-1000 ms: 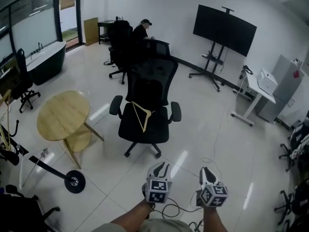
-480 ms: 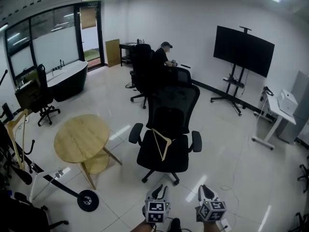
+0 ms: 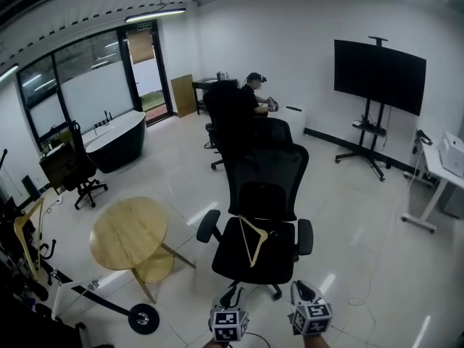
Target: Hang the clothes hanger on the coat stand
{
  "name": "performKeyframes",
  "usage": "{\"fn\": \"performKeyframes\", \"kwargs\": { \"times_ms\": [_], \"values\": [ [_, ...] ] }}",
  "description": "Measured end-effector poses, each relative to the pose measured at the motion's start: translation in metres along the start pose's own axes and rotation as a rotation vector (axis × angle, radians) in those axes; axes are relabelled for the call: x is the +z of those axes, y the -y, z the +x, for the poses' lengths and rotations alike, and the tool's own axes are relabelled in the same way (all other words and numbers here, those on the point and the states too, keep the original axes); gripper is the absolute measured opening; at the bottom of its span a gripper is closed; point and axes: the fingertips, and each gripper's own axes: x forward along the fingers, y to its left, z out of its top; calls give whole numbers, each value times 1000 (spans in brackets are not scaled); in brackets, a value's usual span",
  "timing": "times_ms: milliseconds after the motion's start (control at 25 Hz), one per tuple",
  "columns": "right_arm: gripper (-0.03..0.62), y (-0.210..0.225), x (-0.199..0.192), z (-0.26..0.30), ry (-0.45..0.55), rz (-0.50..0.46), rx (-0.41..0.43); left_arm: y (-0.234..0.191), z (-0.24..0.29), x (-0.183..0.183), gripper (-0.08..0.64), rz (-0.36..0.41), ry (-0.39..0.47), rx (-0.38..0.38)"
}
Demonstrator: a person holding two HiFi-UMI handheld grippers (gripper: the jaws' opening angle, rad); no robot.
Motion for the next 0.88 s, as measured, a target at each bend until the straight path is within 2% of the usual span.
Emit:
{"fn": "performKeyframes", "kwargs": {
  "times_ms": [240, 440, 560, 640, 800, 880],
  "values": [
    [17, 2, 9, 43, -20, 10, 70, -10, 26, 14, 78, 8, -11, 42],
    [34, -3, 3, 91, -55, -4, 69, -40, 61, 12, 115, 14, -37, 44],
    [34, 6, -7, 199, -80, -24, 59, -97, 161, 9, 115, 16, -50, 19],
    [34, 3, -7, 272, -95, -33, 42, -145, 221, 22, 115, 2, -44, -5],
    [34, -30, 23, 357, -120, -68, -4, -223, 277, 64, 109, -6, -12, -40],
    [34, -50, 33, 396, -142, -86, -34, -266, 296, 77, 74, -3, -14, -40]
  ]
}}
